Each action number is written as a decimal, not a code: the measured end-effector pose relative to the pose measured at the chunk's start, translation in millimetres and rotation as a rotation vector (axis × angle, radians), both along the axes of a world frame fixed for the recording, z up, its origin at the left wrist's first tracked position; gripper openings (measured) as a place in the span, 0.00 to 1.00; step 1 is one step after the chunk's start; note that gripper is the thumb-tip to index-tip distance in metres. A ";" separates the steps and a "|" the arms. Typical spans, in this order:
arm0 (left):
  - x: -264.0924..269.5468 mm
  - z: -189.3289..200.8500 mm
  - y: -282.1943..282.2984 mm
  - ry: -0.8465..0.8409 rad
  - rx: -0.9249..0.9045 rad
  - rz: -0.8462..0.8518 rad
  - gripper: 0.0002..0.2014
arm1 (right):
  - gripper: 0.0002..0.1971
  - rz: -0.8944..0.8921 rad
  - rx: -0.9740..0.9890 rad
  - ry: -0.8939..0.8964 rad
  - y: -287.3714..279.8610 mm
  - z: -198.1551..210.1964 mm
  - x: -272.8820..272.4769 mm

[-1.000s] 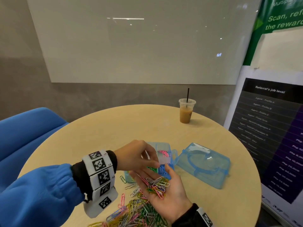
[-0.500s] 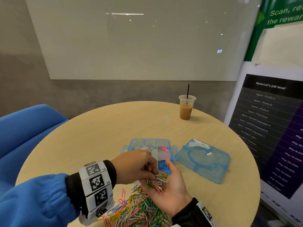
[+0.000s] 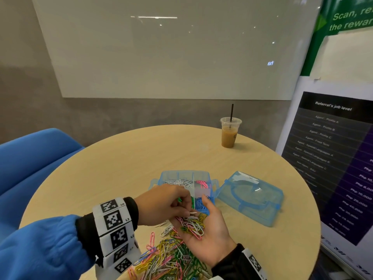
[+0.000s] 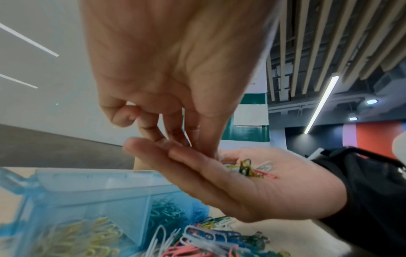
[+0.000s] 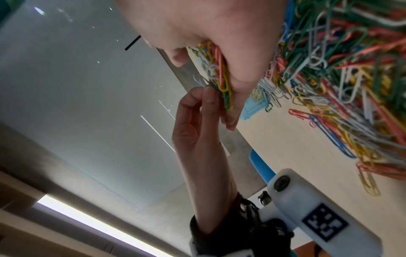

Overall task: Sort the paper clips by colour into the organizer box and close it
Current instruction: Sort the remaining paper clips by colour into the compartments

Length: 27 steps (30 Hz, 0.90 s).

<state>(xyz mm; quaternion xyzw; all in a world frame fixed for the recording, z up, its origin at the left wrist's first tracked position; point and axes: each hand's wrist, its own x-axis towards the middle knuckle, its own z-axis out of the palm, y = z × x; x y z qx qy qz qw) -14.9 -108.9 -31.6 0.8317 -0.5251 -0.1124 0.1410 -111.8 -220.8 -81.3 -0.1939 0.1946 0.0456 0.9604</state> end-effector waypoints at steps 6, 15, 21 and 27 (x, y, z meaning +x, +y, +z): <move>-6.0 -3.1 -0.3 -0.114 -0.010 0.008 0.08 | 0.29 0.000 -0.031 0.025 0.5 0.1 0.4; -6.7 -1.0 -6.3 -0.196 0.095 -0.033 0.02 | 0.28 -0.011 0.004 -0.007 0.5 -2.6 0.8; -0.6 1.2 -2.2 -0.051 -0.061 0.006 0.02 | 0.31 0.011 -0.032 -0.005 1.5 -0.5 -1.4; 4.5 1.3 0.8 -0.051 -0.088 0.008 0.06 | 0.31 0.015 -0.054 0.007 1.9 0.4 -1.9</move>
